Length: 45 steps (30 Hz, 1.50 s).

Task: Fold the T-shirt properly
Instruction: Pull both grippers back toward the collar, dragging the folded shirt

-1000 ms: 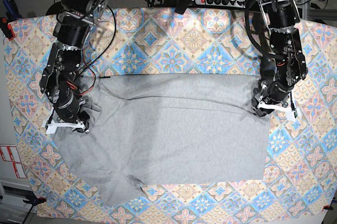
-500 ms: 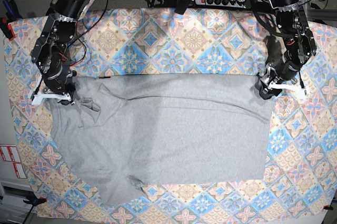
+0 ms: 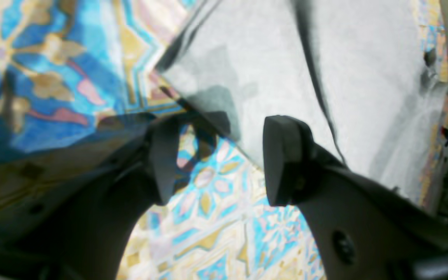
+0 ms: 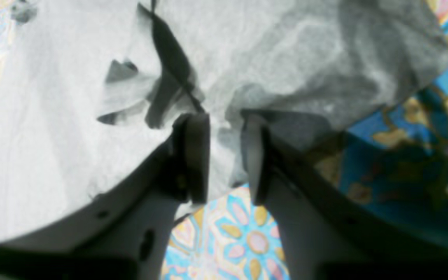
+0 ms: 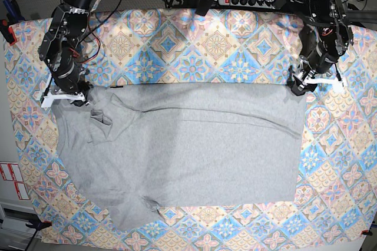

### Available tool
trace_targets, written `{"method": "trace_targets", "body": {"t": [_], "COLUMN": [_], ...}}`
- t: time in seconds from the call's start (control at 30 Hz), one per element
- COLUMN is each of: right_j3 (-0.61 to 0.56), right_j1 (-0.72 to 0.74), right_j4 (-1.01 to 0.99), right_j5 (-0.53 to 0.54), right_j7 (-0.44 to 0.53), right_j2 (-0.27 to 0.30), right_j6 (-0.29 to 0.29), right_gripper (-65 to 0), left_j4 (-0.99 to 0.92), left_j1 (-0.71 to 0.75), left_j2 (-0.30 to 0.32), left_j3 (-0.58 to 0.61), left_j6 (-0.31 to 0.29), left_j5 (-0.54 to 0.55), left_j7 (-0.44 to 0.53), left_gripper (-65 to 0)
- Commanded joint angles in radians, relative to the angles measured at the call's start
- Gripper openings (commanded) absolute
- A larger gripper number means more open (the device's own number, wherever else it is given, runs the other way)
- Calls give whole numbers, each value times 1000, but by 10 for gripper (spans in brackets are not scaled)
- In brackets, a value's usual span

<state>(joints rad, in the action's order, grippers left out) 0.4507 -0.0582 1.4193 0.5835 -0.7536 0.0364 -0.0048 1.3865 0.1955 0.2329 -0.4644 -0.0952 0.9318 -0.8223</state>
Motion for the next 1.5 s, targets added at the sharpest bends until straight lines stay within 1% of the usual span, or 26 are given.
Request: {"method": "trace_targets", "body": {"t": [0.0,0.17,0.33,0.43,0.5,0.53,0.7,0.8,0.9,0.97,1.03,1.13,1.2,1.27,1.37,1.47], "right_j3": [1,1,1,1,1,1,1,6,69,119,168,227,230,231,231,231], "right_j1": [11,11,1,-4,-4,-4,-2,-2,-4,-4,-4,1,4,5,21,79], "right_j4": [19,21,21,19,15,13,-7,-5,-2,1,1,-13,-36,-73,-137,-183], "right_j5": [8,10,10,10,10,10,10,10,10,10,10,10,10,10,10,10], "right_j7": [16,16,18,21,21,19,15,15,12,-25,-59,-73,-74,-73,-68,-68], "right_j2": [13,13,12,12,12,12,13,13,10,9,9,9,9,9,13,13], "right_j6": [9,9,9,9,9,9,9,9,9,9,9,9,9,9,9,9], "right_gripper": [-496,-496,-497,-497,-497,-494,-493,-493,-491,-485,-453,-382,-350,-330,-325,-325], "left_j4": [-5,-111,-213,-250,-250,-250,-250,-250,-250,-250,-250,-250,-250,-250,-250,-250], "left_j1": [-15,-67,-116,-146,-150,-150,-150,-147,-147,-147,-146,-146,-146,-147,-147,-147], "left_j2": [12,12,12,12,12,12,12,12,12,12,12,12,10,3,1,0], "left_j3": [-3,-3,3,3,6,13,28,28,28,28,28,29,29,29,29,29], "left_j6": [-8,-8,-8,-8,-8,-8,-10,-10,-10,-8,-8,-8,-8,-8,-8,-8], "left_j5": [13,13,13,11,11,14,16,16,16,16,14,14,13,13,13,11], "left_j7": [7,8,42,36,34,33,33,33,33,33,33,33,33,33,33,33], "left_gripper": [-296,-296,-296,-320,-362,-400,-650,-650,-650,-650,-650,-650,-650,-650,-650,-650]}}
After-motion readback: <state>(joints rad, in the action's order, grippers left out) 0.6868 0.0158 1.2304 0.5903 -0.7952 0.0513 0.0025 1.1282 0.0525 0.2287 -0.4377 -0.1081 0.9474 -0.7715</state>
